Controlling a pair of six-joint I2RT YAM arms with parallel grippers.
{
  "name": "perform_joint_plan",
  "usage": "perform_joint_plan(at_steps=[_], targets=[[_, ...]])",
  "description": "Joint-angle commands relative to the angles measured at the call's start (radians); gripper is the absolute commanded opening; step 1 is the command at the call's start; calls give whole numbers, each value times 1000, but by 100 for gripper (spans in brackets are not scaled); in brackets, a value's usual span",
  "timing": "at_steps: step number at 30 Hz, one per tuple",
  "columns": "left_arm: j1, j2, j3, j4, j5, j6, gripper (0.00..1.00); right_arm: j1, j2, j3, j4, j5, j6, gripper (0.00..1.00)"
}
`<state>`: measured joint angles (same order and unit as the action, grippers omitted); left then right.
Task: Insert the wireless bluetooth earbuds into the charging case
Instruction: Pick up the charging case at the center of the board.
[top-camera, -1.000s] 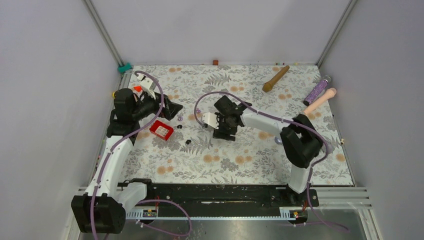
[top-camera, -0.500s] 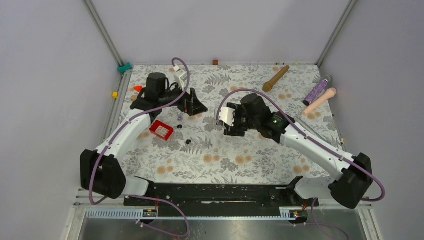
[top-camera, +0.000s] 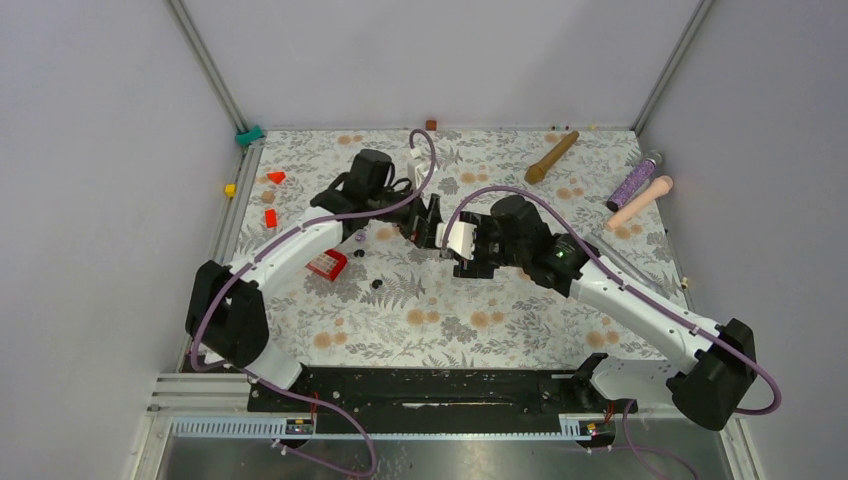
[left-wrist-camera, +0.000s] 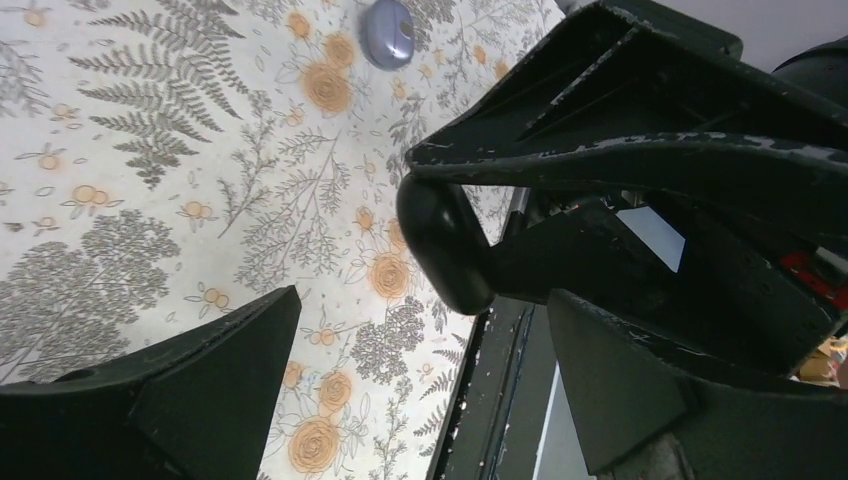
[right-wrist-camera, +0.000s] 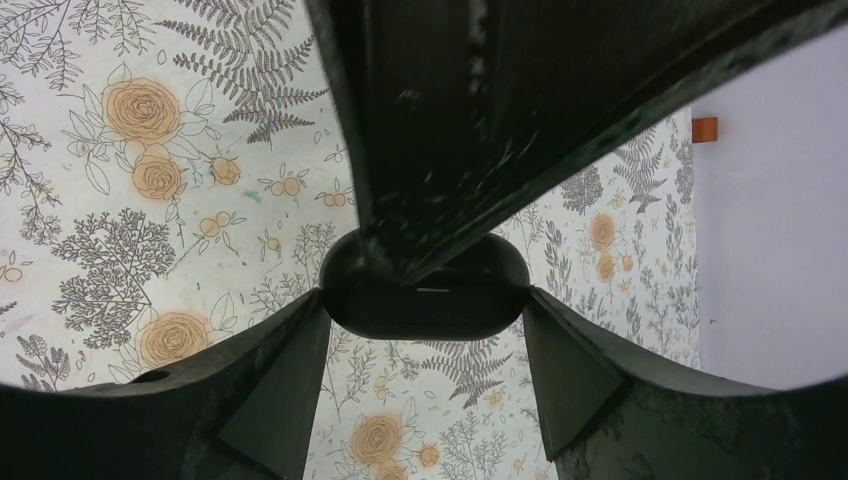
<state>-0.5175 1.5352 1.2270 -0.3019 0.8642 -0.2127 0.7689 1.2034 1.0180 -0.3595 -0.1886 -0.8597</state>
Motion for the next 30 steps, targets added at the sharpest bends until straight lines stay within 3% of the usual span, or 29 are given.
perform_joint_plan(at_steps=[1, 10, 16, 19, 30], targets=[[-30, 19, 44, 9, 38, -5, 99, 9, -24, -19, 61, -15, -9, 59], [-62, 49, 49, 6, 37, 3, 98, 17, -34, -12, 59, -24, 1, 59], [-65, 74, 61, 4, 58, -1, 89, 34, -34, -12, 52, -23, 0, 59], [-64, 81, 66, 3, 77, -4, 79, 43, -27, -12, 55, -6, -8, 59], [-68, 82, 65, 4, 100, 4, 24, 58, -19, -14, 85, 56, -14, 65]])
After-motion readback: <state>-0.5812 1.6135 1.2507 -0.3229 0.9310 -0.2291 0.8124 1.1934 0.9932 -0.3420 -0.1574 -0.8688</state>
